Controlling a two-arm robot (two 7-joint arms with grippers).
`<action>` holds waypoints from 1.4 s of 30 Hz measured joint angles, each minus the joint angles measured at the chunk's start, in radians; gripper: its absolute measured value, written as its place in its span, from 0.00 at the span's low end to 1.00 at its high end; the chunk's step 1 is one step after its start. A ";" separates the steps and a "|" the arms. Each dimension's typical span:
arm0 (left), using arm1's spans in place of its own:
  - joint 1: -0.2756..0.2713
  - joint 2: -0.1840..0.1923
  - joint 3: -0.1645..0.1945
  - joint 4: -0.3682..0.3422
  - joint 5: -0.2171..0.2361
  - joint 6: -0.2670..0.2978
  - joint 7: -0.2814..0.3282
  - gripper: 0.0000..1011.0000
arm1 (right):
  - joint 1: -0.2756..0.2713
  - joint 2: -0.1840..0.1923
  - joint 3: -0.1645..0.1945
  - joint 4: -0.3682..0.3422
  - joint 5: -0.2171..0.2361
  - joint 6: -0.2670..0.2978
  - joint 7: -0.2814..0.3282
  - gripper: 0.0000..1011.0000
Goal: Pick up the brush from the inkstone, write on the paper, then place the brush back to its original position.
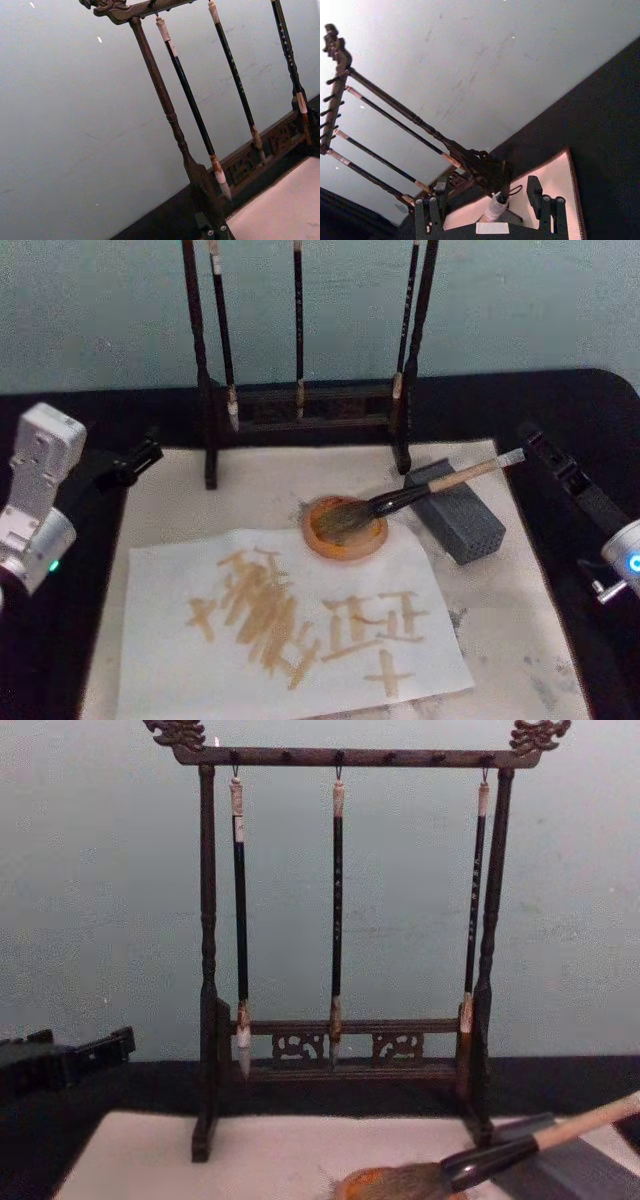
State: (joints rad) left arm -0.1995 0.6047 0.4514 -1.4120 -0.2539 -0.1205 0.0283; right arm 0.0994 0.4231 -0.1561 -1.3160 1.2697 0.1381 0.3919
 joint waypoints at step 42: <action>0.000 0.000 0.000 0.000 0.000 0.000 0.000 0.99 | 0.089 -0.001 -0.099 0.118 0.152 0.044 -0.021 1.00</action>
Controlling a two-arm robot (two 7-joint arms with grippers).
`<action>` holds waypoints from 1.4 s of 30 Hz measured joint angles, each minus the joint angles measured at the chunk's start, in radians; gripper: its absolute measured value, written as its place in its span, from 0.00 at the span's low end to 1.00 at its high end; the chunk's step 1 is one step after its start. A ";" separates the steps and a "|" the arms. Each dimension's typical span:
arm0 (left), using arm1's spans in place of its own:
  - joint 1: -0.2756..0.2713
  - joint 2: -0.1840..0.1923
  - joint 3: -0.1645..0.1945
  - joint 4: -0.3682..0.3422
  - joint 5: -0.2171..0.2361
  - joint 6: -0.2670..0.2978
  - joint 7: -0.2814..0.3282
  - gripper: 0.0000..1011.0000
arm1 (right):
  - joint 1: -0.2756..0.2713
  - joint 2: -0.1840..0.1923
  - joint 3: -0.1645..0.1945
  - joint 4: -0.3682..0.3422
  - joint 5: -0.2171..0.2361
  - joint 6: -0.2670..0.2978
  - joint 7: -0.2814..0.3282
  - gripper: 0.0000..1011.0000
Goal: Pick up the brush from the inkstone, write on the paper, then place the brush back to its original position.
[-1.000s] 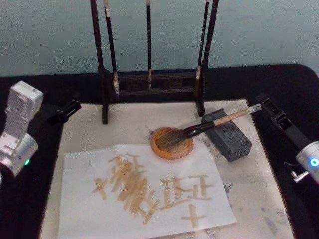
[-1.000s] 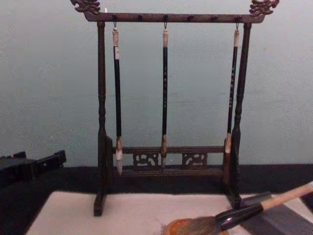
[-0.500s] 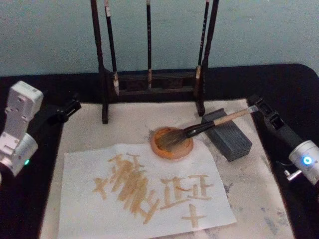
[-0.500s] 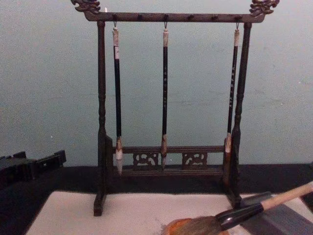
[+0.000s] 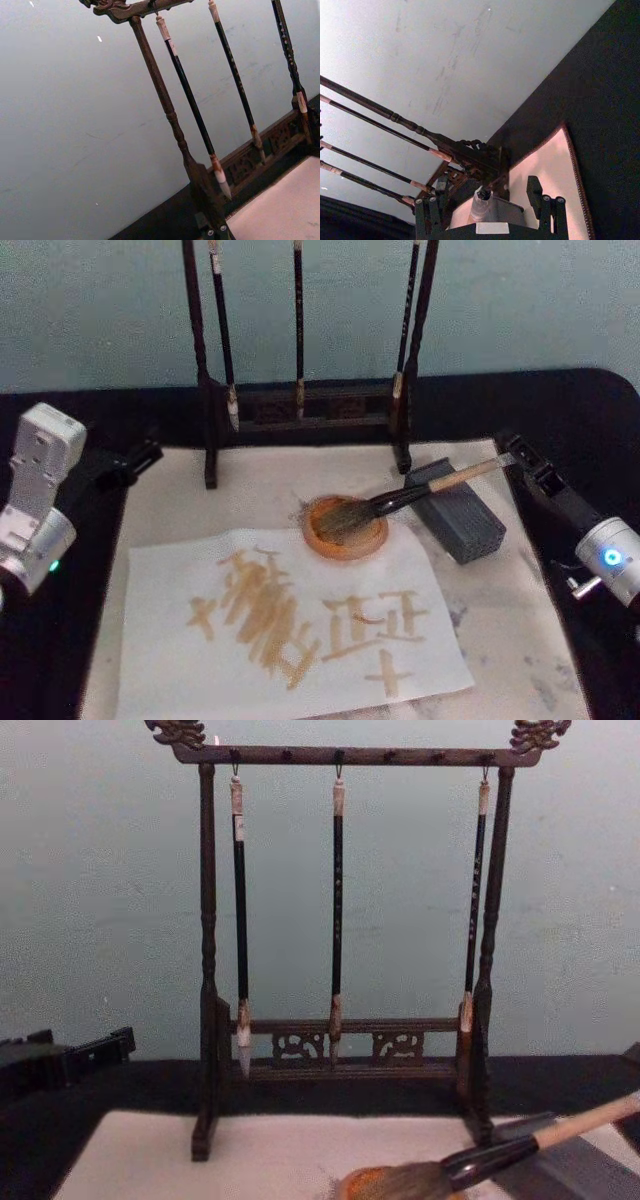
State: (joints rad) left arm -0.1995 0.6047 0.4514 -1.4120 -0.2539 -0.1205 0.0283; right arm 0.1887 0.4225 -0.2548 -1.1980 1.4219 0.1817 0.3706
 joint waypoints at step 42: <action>0.000 0.000 0.000 0.000 0.000 0.000 0.000 0.99 | 0.063 0.021 -0.109 0.046 0.075 -0.012 -0.057 1.00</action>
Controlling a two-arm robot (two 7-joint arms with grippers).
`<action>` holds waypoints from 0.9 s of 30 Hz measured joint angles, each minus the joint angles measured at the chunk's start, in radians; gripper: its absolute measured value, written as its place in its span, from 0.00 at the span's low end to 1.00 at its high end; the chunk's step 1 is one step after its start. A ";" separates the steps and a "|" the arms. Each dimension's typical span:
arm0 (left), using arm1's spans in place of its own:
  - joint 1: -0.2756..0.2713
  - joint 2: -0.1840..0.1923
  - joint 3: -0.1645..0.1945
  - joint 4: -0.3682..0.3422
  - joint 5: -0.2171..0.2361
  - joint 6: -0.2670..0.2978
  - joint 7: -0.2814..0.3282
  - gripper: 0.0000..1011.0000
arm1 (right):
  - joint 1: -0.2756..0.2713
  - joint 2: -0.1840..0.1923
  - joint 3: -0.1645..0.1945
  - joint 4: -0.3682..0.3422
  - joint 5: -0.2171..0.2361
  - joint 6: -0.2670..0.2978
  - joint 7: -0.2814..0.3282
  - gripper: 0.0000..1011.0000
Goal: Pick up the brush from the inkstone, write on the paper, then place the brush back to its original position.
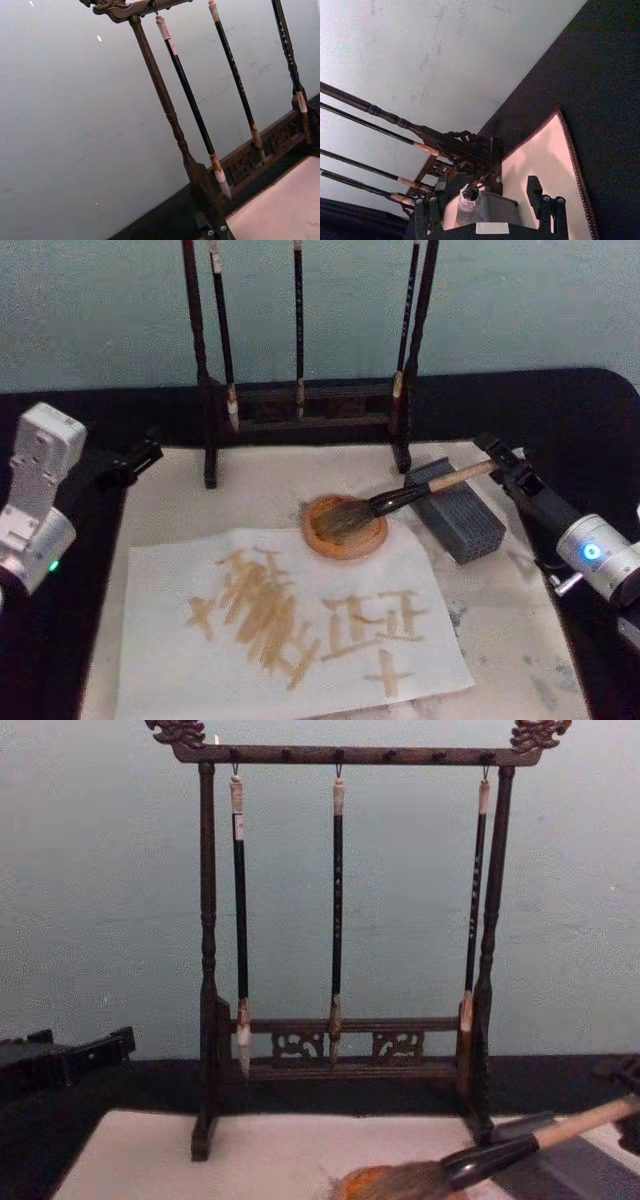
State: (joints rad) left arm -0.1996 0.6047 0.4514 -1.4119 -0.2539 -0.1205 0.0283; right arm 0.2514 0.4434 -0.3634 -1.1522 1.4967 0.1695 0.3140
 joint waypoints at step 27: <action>0.000 0.000 0.000 0.000 0.000 0.000 0.000 0.99 | 0.003 0.027 -0.055 -0.025 0.016 -0.020 -0.009 1.00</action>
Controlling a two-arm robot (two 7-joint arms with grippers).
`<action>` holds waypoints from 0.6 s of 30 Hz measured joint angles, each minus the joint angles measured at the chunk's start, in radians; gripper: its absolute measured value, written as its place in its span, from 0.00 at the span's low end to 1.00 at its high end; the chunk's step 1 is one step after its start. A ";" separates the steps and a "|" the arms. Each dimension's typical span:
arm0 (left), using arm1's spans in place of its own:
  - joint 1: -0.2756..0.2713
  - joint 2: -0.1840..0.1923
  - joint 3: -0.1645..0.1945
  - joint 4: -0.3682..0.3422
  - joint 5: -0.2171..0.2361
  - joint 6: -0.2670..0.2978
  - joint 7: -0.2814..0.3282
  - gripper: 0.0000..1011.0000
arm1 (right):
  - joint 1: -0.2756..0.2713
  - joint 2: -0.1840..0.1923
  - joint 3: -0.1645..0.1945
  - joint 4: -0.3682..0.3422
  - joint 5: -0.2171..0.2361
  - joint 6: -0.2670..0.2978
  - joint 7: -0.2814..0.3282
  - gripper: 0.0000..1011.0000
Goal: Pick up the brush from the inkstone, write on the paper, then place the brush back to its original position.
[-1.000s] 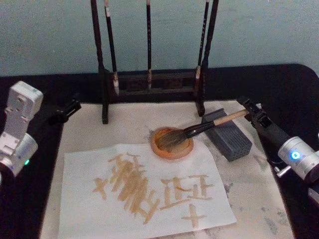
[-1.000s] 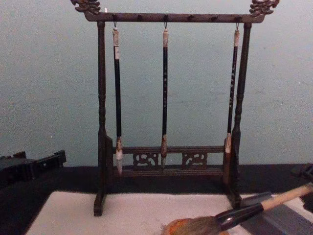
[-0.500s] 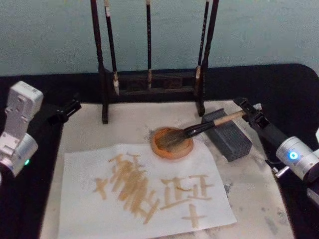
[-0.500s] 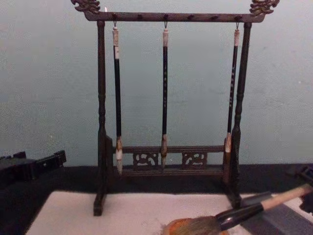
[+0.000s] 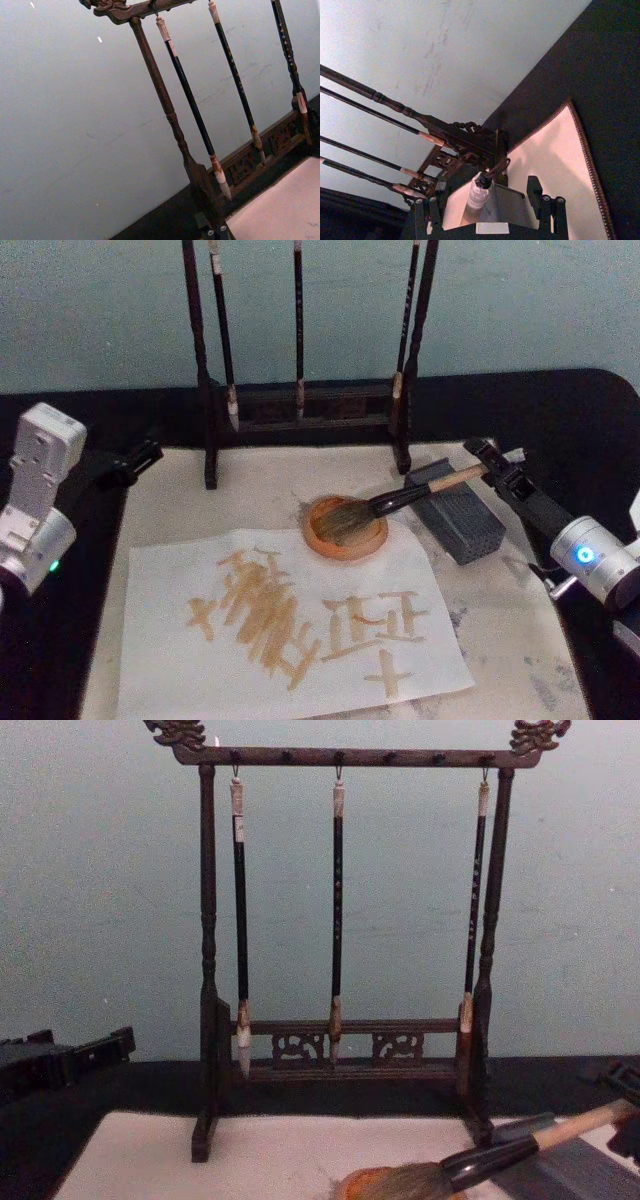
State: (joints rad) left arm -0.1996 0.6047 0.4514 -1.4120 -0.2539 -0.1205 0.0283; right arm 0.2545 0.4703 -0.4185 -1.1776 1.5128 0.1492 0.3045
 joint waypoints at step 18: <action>0.000 0.000 0.000 0.000 0.000 0.000 0.000 0.99 | -0.001 0.005 -0.005 -0.007 0.000 -0.004 -0.006 0.94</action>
State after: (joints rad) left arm -0.1995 0.6047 0.4514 -1.4120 -0.2539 -0.1205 0.0283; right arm 0.2538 0.4752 -0.4233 -1.1846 1.5127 0.1451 0.2985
